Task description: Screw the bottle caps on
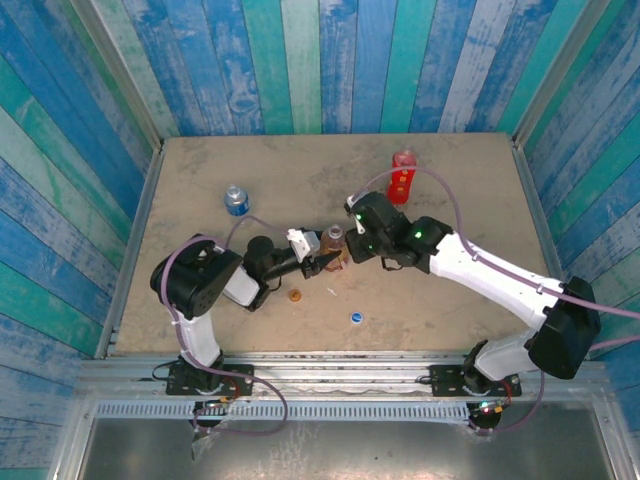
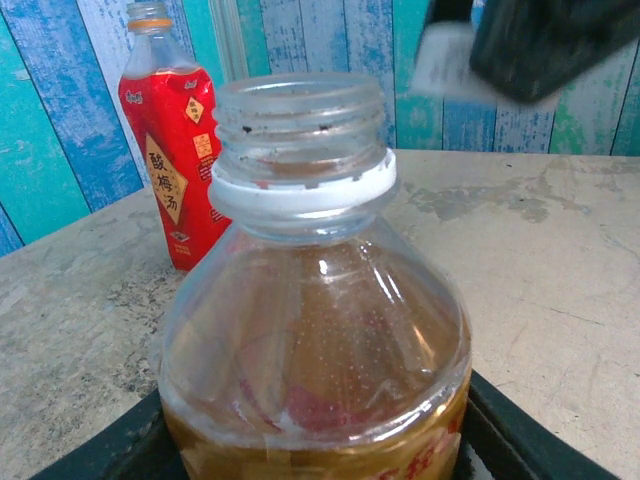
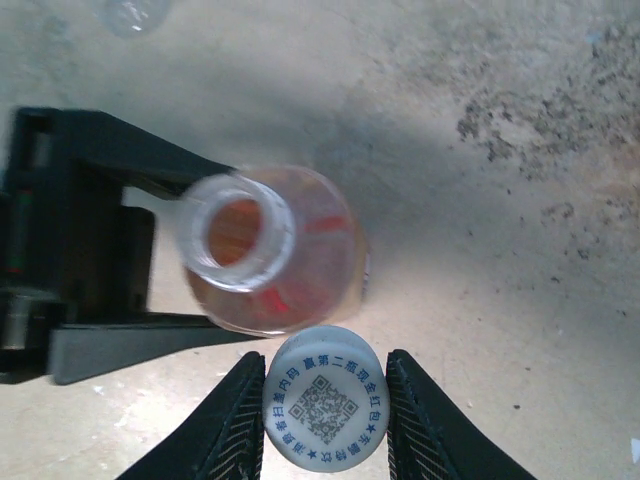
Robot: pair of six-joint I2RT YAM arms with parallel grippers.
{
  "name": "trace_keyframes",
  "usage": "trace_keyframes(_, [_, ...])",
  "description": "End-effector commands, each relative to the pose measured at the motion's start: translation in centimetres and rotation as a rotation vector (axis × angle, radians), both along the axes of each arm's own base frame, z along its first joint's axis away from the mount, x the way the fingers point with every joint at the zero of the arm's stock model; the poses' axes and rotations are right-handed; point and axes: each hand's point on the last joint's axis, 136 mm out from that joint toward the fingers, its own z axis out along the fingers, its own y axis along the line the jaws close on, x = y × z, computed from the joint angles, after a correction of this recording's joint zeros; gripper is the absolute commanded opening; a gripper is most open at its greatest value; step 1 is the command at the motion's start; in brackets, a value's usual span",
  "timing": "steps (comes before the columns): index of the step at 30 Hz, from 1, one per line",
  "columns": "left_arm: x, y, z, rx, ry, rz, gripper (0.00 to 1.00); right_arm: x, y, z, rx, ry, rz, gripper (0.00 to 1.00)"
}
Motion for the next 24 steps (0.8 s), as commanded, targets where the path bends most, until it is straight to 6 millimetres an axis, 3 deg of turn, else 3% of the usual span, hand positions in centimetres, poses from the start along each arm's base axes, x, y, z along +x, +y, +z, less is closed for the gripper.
trace_keyframes(1, [-0.7,0.1,-2.1,0.058,0.087,-0.025,0.54,-0.6,1.2,1.4,0.029,0.008,0.057,0.34])
trace_keyframes(7, [-0.8,0.1,-2.2,0.063,0.086,-0.035,0.54,-0.1,2.8,2.6,0.056,0.000,0.093,0.34])
trace_keyframes(16, [-1.2,0.0,-2.2,0.069,0.089,-0.058,0.53,1.4,3.2,0.6,-0.048,0.011,0.106,0.33])
trace_keyframes(24, [-1.5,-0.1,-2.2,0.072,0.095,-0.079,0.53,1.5,3.0,-0.8,-0.120,0.035,0.124,0.34])
